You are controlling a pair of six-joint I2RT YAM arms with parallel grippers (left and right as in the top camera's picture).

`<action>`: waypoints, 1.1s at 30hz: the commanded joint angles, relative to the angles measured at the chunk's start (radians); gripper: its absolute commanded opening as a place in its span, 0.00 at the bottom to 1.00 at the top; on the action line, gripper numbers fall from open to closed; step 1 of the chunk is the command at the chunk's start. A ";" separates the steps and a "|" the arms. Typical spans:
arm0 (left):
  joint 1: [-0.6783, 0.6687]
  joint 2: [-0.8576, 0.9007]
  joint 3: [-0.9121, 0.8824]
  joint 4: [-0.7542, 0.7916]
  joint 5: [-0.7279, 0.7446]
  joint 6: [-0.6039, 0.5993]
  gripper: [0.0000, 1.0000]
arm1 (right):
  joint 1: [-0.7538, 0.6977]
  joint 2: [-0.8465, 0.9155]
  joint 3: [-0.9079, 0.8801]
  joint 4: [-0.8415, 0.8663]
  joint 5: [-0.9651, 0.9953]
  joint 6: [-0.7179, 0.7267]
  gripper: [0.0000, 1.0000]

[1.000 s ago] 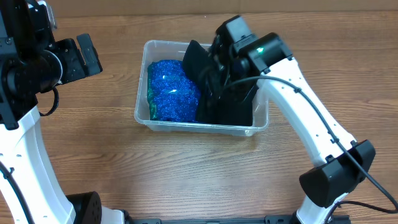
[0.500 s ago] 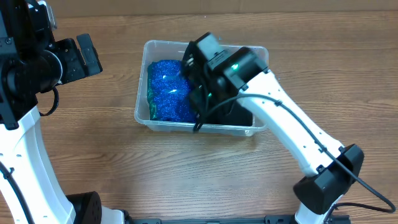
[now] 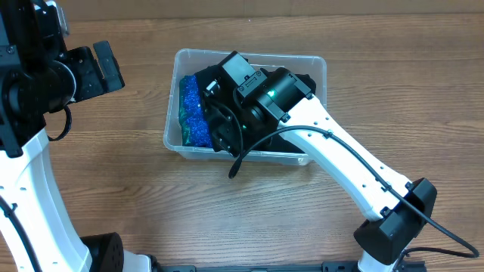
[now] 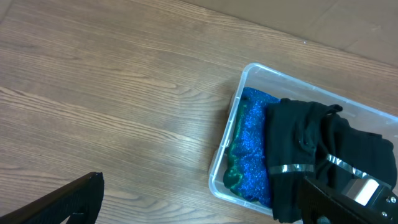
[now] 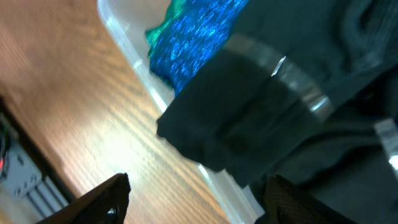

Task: Pack container
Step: 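Place the last black bundle on top of the blue bundle in the bin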

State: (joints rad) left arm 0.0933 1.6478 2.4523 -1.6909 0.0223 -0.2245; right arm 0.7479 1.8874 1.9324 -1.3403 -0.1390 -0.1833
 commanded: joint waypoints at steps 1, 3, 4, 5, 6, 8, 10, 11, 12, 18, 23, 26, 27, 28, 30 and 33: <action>0.005 0.003 0.002 0.002 -0.006 0.023 1.00 | -0.017 -0.023 0.012 0.076 0.143 0.236 0.75; 0.005 0.003 0.002 0.002 -0.006 0.023 1.00 | -0.031 -0.023 0.012 0.129 0.176 0.330 0.73; 0.005 0.003 0.002 0.002 -0.007 0.023 1.00 | -0.041 -0.023 0.012 0.161 0.176 0.376 0.69; 0.005 0.003 0.002 0.002 -0.006 0.023 1.00 | -0.048 -0.023 0.012 0.178 0.176 0.410 0.65; 0.005 0.003 0.002 0.002 -0.006 0.023 1.00 | -0.055 -0.023 0.012 0.187 0.176 0.448 0.57; 0.005 0.003 0.002 0.002 -0.006 0.023 1.00 | -0.061 -0.023 0.012 0.193 0.176 0.488 0.49; 0.005 0.003 0.002 0.002 -0.007 0.023 1.00 | -0.071 -0.030 0.016 0.190 0.177 0.491 0.43; 0.005 0.003 0.002 0.002 -0.006 0.023 1.00 | -0.076 -0.037 0.023 0.181 0.182 0.491 0.40; 0.005 0.003 0.002 0.002 -0.006 0.023 1.00 | -0.080 -0.047 0.032 0.167 0.196 0.491 0.40; 0.005 0.003 0.002 0.002 -0.006 0.023 1.00 | -0.089 -0.198 0.118 0.044 0.385 0.491 0.40; 0.005 0.003 0.002 0.002 -0.006 0.023 1.00 | -0.089 -0.422 0.137 -0.044 0.434 0.491 0.51; 0.005 0.003 0.002 0.002 -0.006 0.023 1.00 | -0.089 -0.520 0.137 -0.057 0.431 0.492 1.00; 0.005 0.003 0.002 0.002 -0.007 0.023 1.00 | -0.089 -0.543 0.137 -0.054 0.423 0.492 1.00; 0.005 0.003 0.002 0.002 -0.006 0.023 1.00 | -0.089 -0.567 0.137 -0.054 0.421 0.492 1.00; 0.005 0.003 0.002 0.002 -0.006 0.023 1.00 | -0.089 -0.606 0.137 -0.055 0.396 0.492 1.00; 0.005 0.003 0.002 0.002 -0.006 0.023 1.00 | -0.089 -0.651 0.137 -0.074 0.341 0.491 1.00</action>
State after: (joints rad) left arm 0.0933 1.6478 2.4523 -1.6909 0.0223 -0.2249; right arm 0.6609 1.2312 2.0796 -1.3933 0.2508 0.3035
